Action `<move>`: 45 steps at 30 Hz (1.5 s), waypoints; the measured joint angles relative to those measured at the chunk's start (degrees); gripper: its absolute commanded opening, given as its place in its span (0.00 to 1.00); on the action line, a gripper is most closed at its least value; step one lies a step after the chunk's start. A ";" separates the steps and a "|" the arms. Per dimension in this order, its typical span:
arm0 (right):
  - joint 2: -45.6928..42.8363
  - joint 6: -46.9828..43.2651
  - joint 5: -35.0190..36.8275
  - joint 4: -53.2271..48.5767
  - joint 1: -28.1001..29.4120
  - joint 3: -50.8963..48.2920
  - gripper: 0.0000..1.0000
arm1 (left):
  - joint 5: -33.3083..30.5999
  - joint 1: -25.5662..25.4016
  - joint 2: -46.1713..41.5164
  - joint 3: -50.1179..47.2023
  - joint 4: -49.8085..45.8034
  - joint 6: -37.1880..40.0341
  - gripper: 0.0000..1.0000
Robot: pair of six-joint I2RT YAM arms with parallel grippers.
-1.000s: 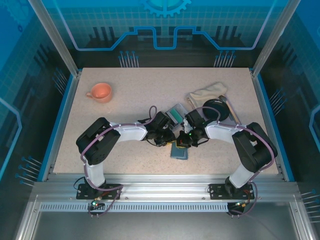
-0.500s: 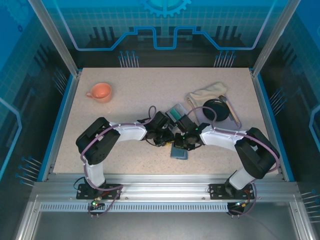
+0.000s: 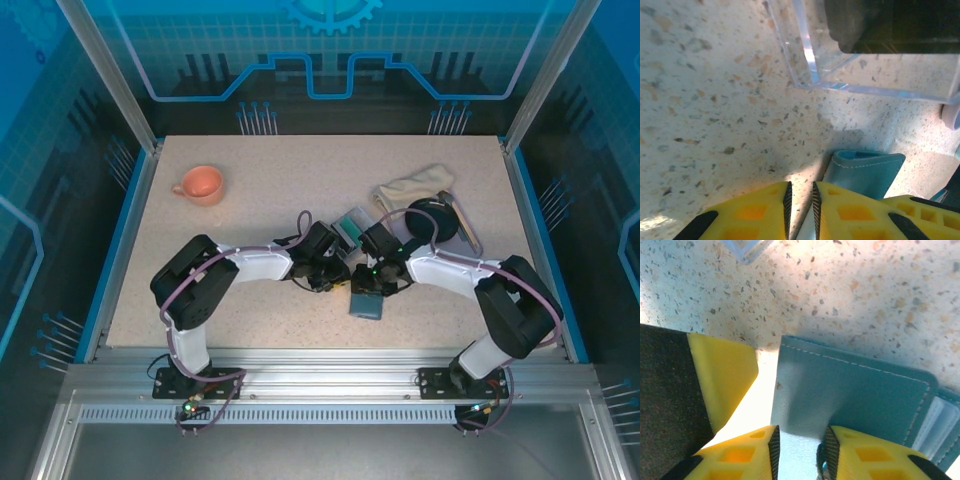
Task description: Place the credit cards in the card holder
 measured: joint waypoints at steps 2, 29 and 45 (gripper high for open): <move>-0.79 -0.55 0.02 -0.90 -0.20 0.00 0.37 | 0.61 -0.07 -0.09 0.00 0.26 0.02 0.23; -9.16 -0.13 3.08 -4.94 -1.95 -2.08 0.08 | 4.52 -1.51 -1.20 0.04 -0.42 4.63 0.29; -8.09 1.31 2.67 -4.46 -1.95 -4.61 0.00 | 8.04 -1.79 0.02 2.49 -3.23 9.09 0.29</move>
